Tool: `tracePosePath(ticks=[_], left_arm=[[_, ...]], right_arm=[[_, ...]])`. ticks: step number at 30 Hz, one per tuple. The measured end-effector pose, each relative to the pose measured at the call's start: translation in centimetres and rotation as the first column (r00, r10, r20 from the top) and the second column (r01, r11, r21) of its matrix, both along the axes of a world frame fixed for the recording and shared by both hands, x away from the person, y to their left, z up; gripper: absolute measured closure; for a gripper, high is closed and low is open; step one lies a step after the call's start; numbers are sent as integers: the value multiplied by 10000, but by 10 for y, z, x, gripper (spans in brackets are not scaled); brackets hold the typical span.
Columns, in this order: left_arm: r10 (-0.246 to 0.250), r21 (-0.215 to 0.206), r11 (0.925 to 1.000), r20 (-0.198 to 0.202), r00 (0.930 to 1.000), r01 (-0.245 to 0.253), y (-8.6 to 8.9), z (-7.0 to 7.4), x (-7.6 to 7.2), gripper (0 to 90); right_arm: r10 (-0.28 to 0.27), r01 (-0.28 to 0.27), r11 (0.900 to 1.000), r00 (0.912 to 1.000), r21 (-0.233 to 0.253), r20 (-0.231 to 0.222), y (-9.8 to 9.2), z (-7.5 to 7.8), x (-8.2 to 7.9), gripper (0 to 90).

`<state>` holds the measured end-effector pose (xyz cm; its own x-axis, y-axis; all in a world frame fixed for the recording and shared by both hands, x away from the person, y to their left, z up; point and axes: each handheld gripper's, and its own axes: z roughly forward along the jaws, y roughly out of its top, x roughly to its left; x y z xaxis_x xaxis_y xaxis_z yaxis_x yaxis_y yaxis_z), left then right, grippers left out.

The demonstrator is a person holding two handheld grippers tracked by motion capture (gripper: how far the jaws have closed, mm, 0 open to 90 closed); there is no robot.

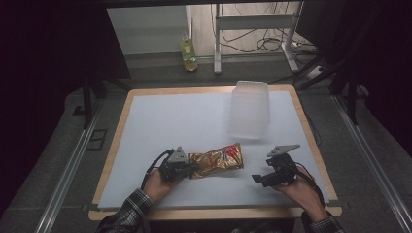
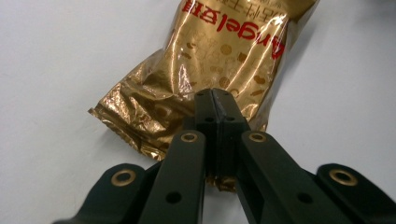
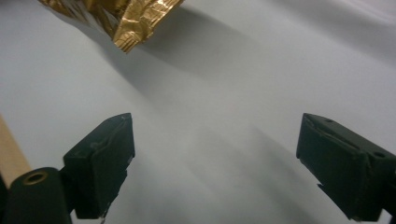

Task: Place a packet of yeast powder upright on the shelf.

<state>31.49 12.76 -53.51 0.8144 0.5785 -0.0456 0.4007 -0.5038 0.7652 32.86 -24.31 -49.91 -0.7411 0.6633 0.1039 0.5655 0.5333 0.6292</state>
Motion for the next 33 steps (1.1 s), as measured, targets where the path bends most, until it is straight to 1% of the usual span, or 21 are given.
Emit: tracePosePath(ticks=[2,4,5,6,7,8,9,10,11,13,17,21,22,23,24,26,27,28,29,31,33], left_arm=[[38,93,9999,-25,10000,-38,2,-1,-1,899],[53,161,9999,-74,10000,-52,3,-2,-2,899],[10,638,9980,-145,9999,-1,4,-4,-2,899],[10,638,9980,-145,9999,-1,4,-4,-2,899],[37,820,9966,-101,9999,-29,6,-7,-3,899],[102,590,9982,-284,9995,-85,9,-8,-3,899],[90,617,9981,-289,9995,-72,8,-8,-2,899],[72,678,9977,-222,9997,-56,8,-7,-3,899],[79,564,9984,-303,9995,-61,9,-8,-2,899],[40,598,9982,-334,9994,-20,9,-8,-2,898],[38,544,9985,-376,9993,-18,10,-8,-1,898],[45,519,9986,-401,9992,-24,10,-8,-1,898],[63,470,9989,-451,9990,-42,10,-8,-1,898],[63,470,9989,-451,9990,-42,10,-8,-1,898],[80,425,9991,-496,9987,-59,10,-8,0,898],[73,415,9991,-504,9987,-52,10,-8,0,898],[70,453,9990,-462,9989,-49,10,-8,-1,898],[73,482,9988,-439,9990,-51,10,-8,-1,898],[73,482,9988,-439,9990,-51,10,-8,-1,898],[66,501,9987,-423,9991,-45,10,-8,-1,898],[81,515,9987,-401,9992,-60,10,-8,-1,898]], right_arm=[[96,-93,9999,9997,101,-215,1,2,1,144],[117,-100,9993,9988,349,-467,1,4,2,150],[188,-146,9987,9959,480,-880,3,6,4,144],[249,-186,9981,9937,585,-1091,5,7,5,131],[249,-186,9981,9937,585,-1091,5,7,5,131],[344,-255,9973,9909,694,-1302,7,7,6,122],[443,-330,9960,9893,826,-1390,8,8,6,119],[458,-336,9954,9896,902,-1362,12,10,7,119],[506,-386,9949,9902,927,-1303,14,10,8,120],[471,-322,9929,9903,1142,-1305,16,11,10,141],[575,-418,9905,9913,1310,-1182,20,13,14,181],[886,-703,9863,9888,1490,-1201,31,15,22,215],[971,-758,9841,9869,1604,-1290,38,15,26,223],[971,-758,9841,9869,1604,-1290,38,15,26,223],[986,-733,9811,9857,1789,-1365,45,15,31,240],[995,-720,9799,9848,1862,-1425,48,16,32,241],[1034,-732,9777,9836,1966,-1481,51,16,35,242],[1085,-710,9722,9810,2232,-1606,58,16,40,240],[1085,-710,9722,9810,2232,-1606,58,16,40,240],[1134,-680,9674,9776,2438,-1773,65,15,45,245],[1207,-707,9655,9743,2507,-1901,72,14,48,279]])
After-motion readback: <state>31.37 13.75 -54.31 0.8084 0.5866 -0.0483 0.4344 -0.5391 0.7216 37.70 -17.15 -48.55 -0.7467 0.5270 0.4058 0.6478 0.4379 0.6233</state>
